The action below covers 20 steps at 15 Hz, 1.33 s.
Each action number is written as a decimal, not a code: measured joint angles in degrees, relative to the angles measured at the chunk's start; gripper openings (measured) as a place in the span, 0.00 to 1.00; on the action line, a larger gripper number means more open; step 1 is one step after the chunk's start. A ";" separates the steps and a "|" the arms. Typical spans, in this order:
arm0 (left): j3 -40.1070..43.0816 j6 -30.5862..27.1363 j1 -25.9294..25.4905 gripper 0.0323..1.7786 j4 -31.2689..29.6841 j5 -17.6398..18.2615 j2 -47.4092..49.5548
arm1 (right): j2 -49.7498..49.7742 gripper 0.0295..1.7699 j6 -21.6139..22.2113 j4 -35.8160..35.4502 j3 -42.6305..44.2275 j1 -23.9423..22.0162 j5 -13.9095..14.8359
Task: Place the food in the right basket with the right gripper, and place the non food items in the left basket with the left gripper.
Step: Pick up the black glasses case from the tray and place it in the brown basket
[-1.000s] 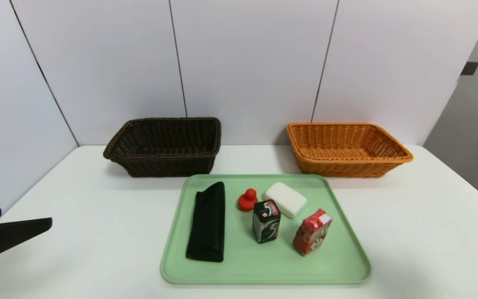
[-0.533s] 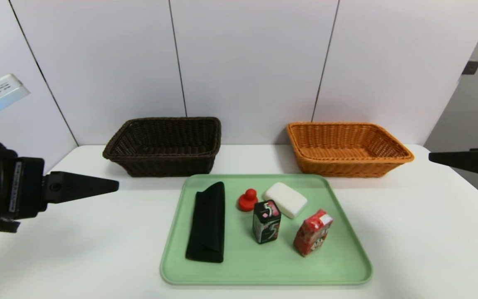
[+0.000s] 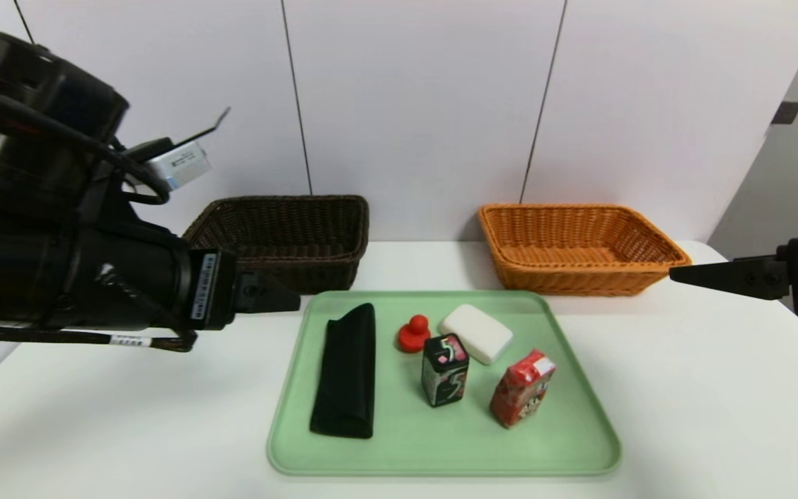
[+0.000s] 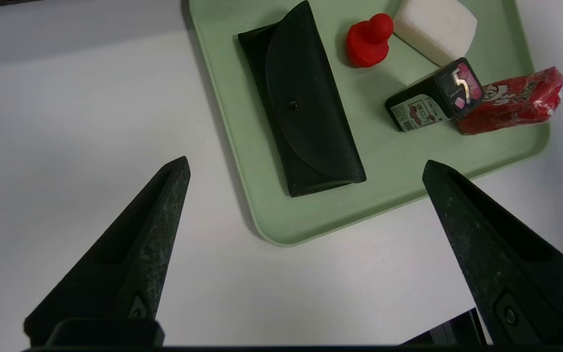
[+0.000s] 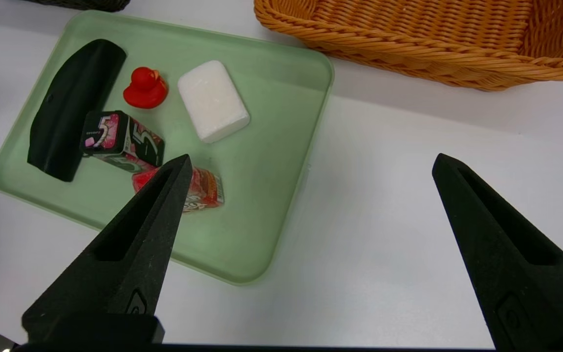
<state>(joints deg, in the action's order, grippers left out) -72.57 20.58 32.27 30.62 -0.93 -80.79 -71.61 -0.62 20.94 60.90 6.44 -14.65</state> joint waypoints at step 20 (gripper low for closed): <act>-12.30 9.52 9.98 0.95 -0.20 -13.95 -29.66 | -3.15 0.96 1.13 -0.66 -1.06 -0.38 -0.15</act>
<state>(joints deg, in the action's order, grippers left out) -84.87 30.10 42.25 30.43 -14.87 -110.45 -74.75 0.51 20.29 59.84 6.06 -14.80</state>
